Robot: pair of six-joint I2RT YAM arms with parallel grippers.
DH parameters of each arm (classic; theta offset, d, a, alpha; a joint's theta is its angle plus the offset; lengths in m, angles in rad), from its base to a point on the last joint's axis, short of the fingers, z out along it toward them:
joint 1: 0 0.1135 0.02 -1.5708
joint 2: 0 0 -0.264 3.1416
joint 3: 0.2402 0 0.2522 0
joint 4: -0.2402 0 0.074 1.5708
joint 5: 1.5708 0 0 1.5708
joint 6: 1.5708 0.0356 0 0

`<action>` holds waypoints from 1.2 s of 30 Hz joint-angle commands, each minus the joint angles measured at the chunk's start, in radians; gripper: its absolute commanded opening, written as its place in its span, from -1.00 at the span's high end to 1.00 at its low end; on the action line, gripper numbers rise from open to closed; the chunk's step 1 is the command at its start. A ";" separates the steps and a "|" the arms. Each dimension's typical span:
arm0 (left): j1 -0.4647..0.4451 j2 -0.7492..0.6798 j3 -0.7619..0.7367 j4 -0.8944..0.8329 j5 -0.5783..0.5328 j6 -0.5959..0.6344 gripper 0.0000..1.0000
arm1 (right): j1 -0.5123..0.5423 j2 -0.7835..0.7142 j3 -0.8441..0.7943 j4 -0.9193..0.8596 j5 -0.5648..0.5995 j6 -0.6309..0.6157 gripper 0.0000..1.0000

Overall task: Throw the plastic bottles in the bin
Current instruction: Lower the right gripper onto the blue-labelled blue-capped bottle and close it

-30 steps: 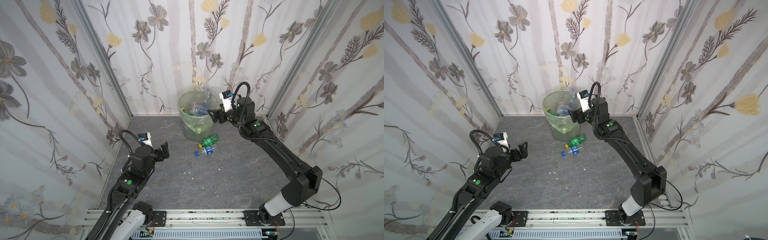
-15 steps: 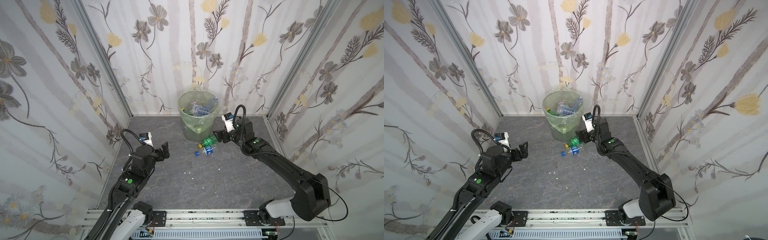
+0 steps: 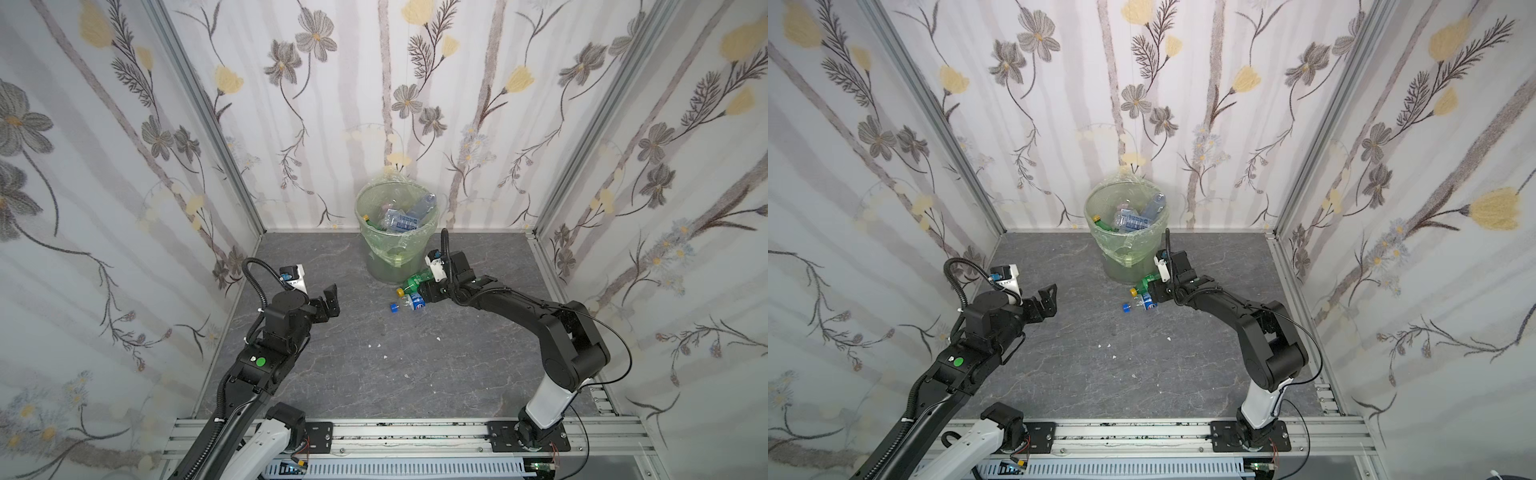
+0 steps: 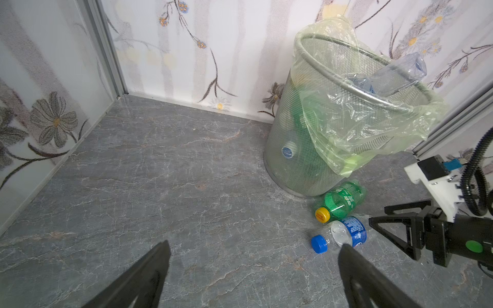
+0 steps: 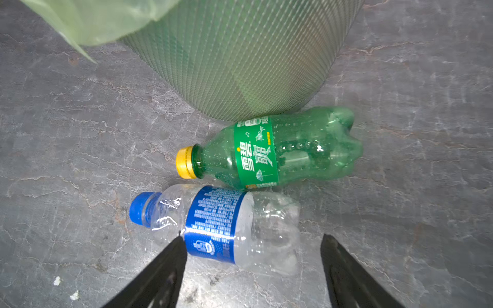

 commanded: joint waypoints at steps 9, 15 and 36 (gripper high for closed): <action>0.001 0.001 -0.016 0.038 -0.010 0.002 -1.00 | 0.006 0.071 0.009 0.037 -0.043 0.019 -0.37; 0.000 0.001 -0.018 0.040 -0.009 0.003 -1.00 | 0.024 0.058 -0.036 0.045 -0.114 0.021 -0.29; 0.001 -0.024 -0.031 0.041 -0.012 -0.001 -1.00 | 0.140 -0.061 -0.034 -0.141 -0.010 -0.075 -0.59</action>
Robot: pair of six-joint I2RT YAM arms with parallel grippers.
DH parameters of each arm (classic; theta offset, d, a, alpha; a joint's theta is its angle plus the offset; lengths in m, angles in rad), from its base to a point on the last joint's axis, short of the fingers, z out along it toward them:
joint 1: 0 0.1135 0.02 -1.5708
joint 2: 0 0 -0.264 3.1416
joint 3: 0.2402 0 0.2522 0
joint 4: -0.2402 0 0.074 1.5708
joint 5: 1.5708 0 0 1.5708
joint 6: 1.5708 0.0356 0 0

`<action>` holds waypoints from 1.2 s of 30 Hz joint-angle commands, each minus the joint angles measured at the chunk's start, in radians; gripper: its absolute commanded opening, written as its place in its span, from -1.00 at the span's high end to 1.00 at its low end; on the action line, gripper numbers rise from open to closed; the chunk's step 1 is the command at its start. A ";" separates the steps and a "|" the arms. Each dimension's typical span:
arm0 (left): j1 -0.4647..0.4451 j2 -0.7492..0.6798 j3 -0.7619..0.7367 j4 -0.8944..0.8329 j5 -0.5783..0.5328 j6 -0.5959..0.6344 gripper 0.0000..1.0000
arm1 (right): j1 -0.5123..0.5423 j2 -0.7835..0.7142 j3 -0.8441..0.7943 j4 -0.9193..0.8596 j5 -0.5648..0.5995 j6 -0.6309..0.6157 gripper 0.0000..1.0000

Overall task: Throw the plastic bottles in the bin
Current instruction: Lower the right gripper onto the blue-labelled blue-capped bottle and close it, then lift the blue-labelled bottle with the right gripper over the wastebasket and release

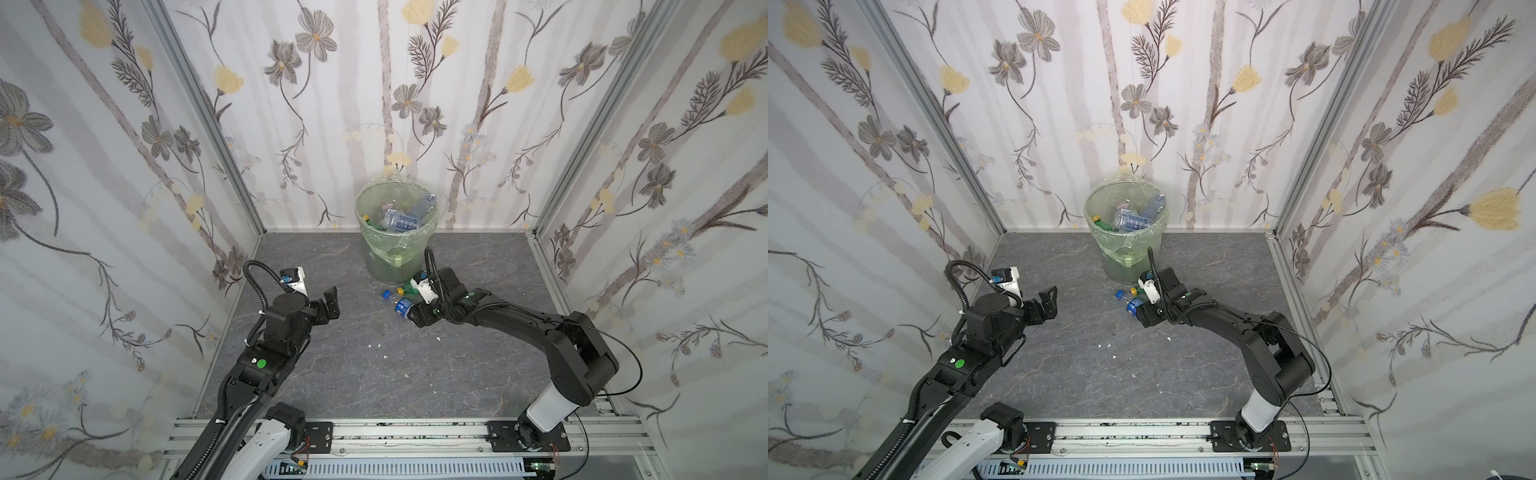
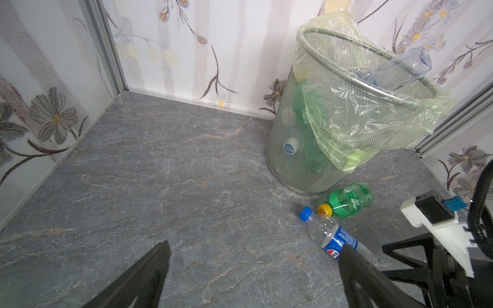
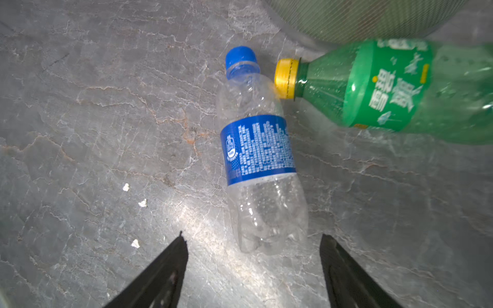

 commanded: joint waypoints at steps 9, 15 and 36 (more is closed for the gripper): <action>0.002 -0.025 -0.010 0.033 -0.014 0.003 -1.00 | 0.003 0.223 0.241 -0.048 -0.009 -0.087 -0.50; 0.002 -0.030 -0.019 0.034 -0.020 0.006 -1.00 | 0.018 0.287 0.265 -0.028 -0.031 -0.072 -0.45; 0.003 -0.027 -0.023 0.035 -0.026 0.012 -1.00 | 0.103 0.166 0.042 0.173 -0.046 -0.030 0.06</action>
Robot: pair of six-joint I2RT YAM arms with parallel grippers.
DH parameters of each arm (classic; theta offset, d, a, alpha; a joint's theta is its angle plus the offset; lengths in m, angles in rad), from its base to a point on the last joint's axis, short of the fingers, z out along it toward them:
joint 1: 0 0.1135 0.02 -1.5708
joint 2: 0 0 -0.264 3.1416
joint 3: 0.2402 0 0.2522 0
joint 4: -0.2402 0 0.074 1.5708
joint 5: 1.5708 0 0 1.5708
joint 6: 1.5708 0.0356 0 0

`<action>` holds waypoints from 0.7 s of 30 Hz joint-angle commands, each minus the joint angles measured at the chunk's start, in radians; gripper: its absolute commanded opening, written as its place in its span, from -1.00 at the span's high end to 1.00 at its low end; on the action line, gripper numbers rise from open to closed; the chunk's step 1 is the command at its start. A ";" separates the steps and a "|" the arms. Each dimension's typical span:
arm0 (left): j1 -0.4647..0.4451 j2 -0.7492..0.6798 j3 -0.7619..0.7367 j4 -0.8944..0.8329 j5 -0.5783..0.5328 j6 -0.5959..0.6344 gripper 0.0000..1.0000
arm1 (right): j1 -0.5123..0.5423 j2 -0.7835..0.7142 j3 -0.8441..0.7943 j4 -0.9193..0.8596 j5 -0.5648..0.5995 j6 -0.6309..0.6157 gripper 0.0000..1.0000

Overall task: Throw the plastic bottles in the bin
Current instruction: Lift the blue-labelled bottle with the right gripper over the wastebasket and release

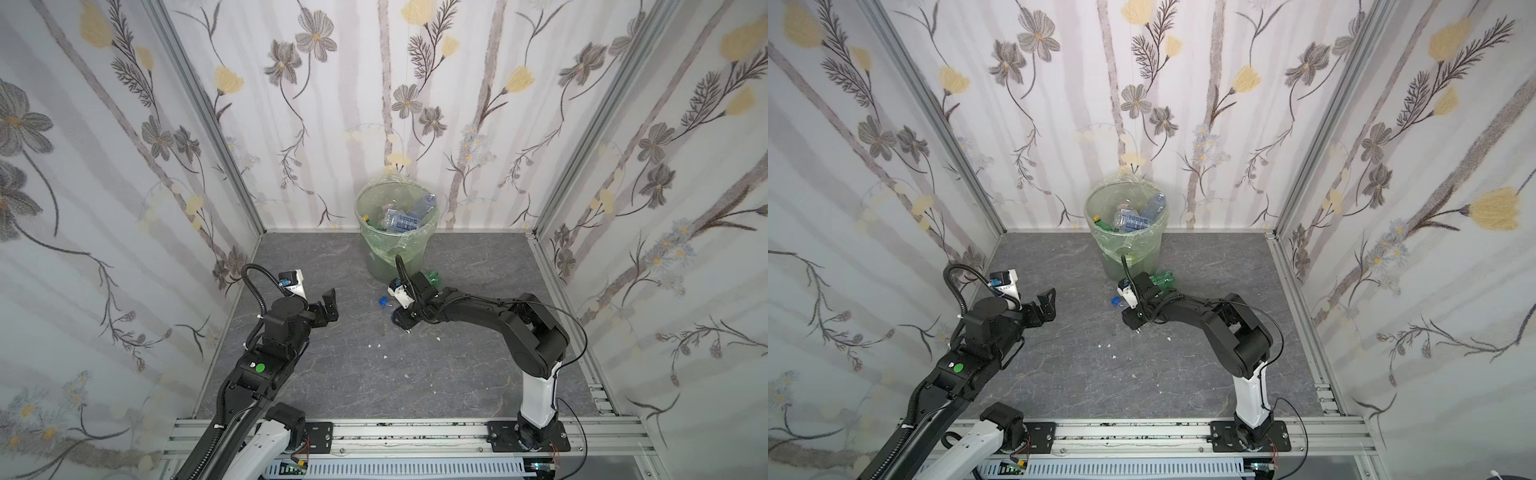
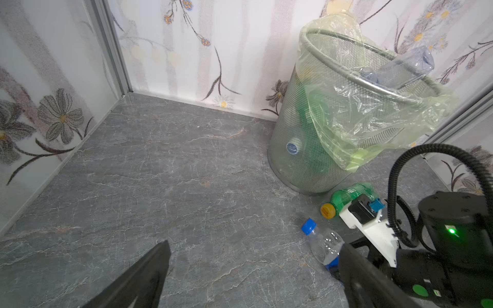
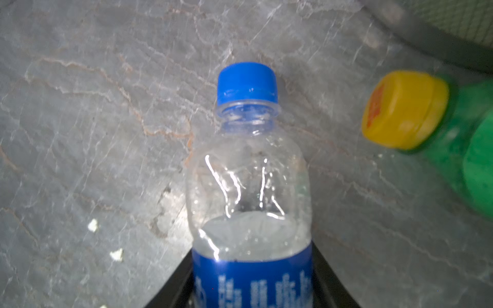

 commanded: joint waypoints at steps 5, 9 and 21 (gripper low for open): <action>0.002 0.002 -0.001 0.034 -0.017 0.004 -1.00 | 0.014 -0.314 -0.237 0.286 -0.138 0.013 0.16; 0.002 0.007 0.004 0.036 -0.017 0.003 -1.00 | 0.014 -0.536 -0.329 0.350 -0.132 0.021 0.18; 0.002 0.019 -0.001 0.046 -0.014 -0.010 -1.00 | 0.013 -0.961 -0.440 0.526 0.088 0.021 0.41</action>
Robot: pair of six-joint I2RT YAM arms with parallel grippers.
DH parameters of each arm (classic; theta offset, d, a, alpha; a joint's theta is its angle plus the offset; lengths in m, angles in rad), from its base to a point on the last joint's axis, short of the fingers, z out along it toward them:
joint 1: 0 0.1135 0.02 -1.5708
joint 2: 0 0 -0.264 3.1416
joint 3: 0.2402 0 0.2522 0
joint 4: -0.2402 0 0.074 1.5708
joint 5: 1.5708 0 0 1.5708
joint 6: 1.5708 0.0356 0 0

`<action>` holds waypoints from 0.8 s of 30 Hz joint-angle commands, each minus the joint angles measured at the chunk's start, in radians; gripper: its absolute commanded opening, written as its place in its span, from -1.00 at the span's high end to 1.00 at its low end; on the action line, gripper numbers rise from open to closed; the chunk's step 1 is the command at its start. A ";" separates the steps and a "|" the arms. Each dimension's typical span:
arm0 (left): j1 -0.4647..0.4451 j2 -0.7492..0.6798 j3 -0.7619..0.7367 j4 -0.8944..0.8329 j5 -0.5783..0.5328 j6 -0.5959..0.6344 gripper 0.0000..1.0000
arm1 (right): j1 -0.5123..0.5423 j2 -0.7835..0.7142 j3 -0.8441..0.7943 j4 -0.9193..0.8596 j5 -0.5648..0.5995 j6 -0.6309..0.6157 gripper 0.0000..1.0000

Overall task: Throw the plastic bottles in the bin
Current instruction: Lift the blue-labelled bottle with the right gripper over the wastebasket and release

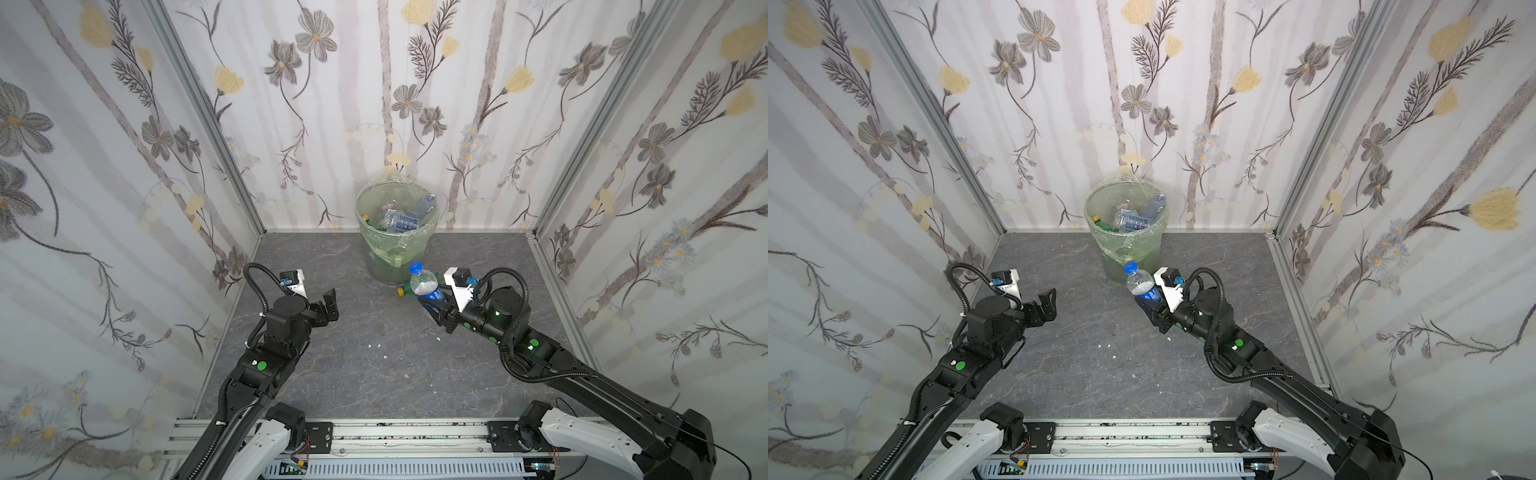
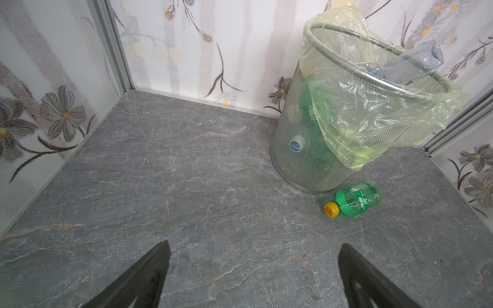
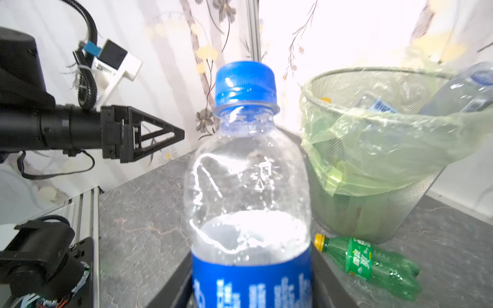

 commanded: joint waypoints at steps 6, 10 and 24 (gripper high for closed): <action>0.002 0.004 -0.002 0.054 0.001 -0.014 -1.00 | -0.029 0.285 0.438 -0.046 0.078 -0.030 0.44; 0.001 0.013 0.012 0.058 0.023 -0.017 -1.00 | -0.098 0.677 0.964 -0.284 0.004 0.048 -0.23; 0.002 0.006 0.022 0.058 0.052 -0.019 -1.00 | -0.148 0.663 0.865 -0.309 -0.029 -0.002 -0.78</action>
